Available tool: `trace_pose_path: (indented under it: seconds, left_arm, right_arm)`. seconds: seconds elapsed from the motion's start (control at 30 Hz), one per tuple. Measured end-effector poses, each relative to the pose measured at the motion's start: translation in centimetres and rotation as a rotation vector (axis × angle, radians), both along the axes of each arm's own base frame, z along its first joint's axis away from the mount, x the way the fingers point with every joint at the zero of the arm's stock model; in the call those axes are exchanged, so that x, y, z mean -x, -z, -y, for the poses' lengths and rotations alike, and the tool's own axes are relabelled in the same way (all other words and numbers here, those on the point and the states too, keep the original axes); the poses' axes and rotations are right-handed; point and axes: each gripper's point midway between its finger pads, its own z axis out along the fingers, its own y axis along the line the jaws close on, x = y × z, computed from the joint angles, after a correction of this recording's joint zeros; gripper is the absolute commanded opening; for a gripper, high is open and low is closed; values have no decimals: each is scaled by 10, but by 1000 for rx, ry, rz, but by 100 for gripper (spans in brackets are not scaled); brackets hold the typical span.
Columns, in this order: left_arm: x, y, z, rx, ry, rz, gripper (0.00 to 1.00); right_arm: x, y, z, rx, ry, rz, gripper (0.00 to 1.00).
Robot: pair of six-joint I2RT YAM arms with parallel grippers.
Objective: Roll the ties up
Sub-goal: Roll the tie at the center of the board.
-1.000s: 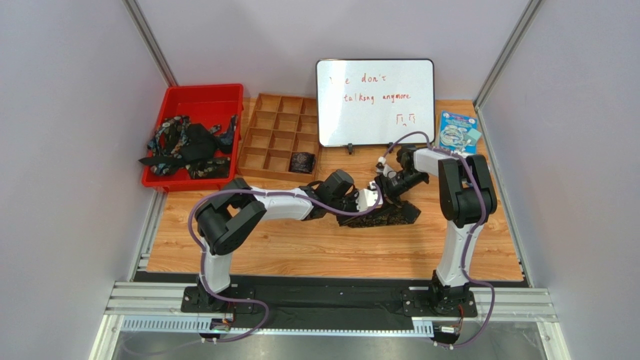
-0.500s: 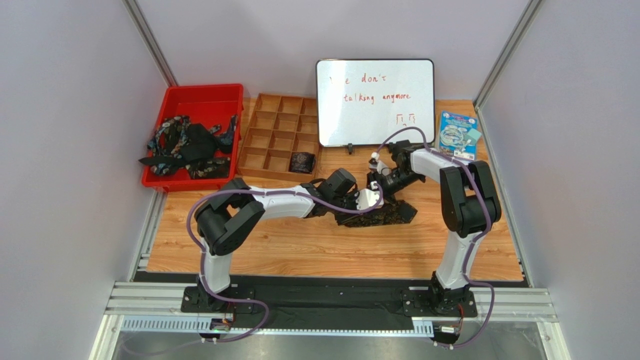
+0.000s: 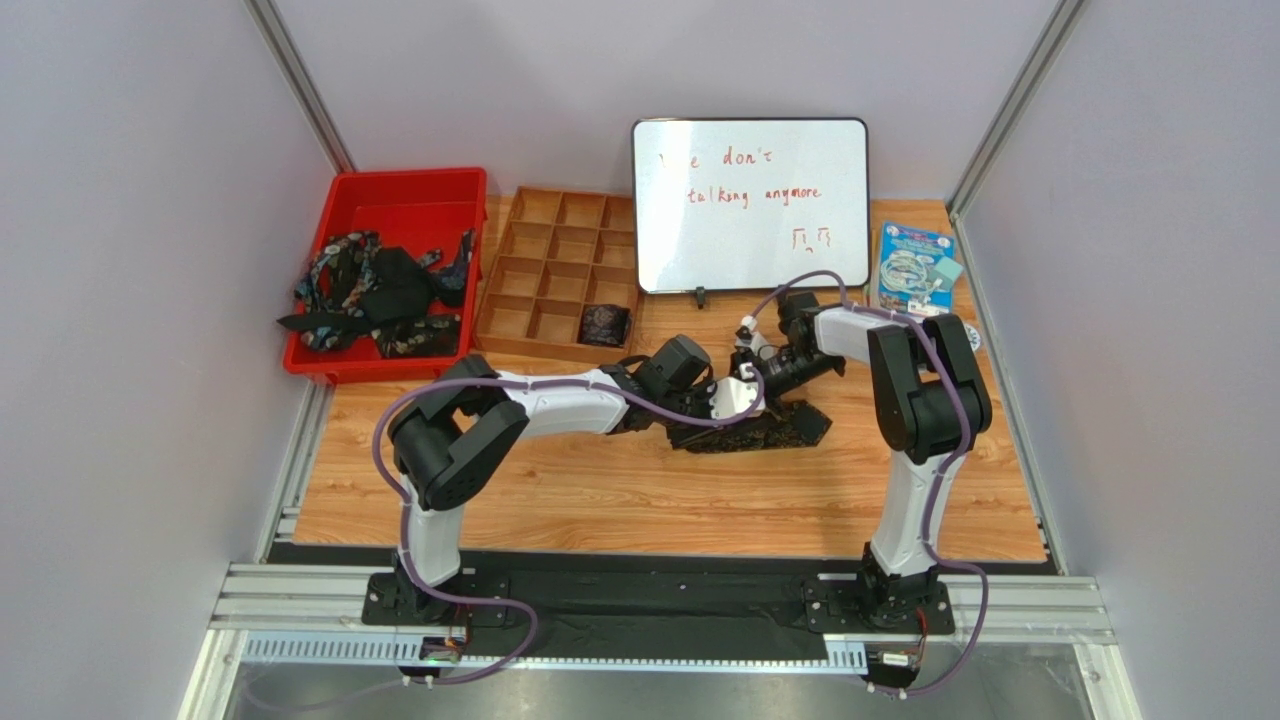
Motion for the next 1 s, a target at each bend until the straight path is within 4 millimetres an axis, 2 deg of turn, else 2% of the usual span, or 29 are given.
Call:
trace_pose_path:
  seconds: [0.1,0.17,0.3,0.4,0.5,0.73,0.8,1.0]
  left_arm:
    - [0,0,0,-3,5,4,23]
    - [0,0,-1,-10,9,6,27]
    - [0,0,-1,-10,11,6,49]
    - [-2,1,-3,-7,9,4,58]
    - [2,2,-9,5,9,-22,62]
    - [5,-1,-23,66,-6,-69,70]
    - [5,-3,-24,89,-10,-74,79]
    - [0,-13,-14,155,-15,-60,80]
  right_arm:
    - [0,-2,-2,-18,8,-9,0]
    - [0,-4,-3,-21,17,-22,0]
    - [-2,-3,0,-23,28,-33,0]
    - [-2,2,3,-26,41,-56,0]
    - [-2,13,12,-19,68,-98,0]
    - [-6,17,21,-30,84,-83,0]
    - [-8,18,24,-29,87,-78,0]
    - [-10,22,29,-18,86,-59,0]
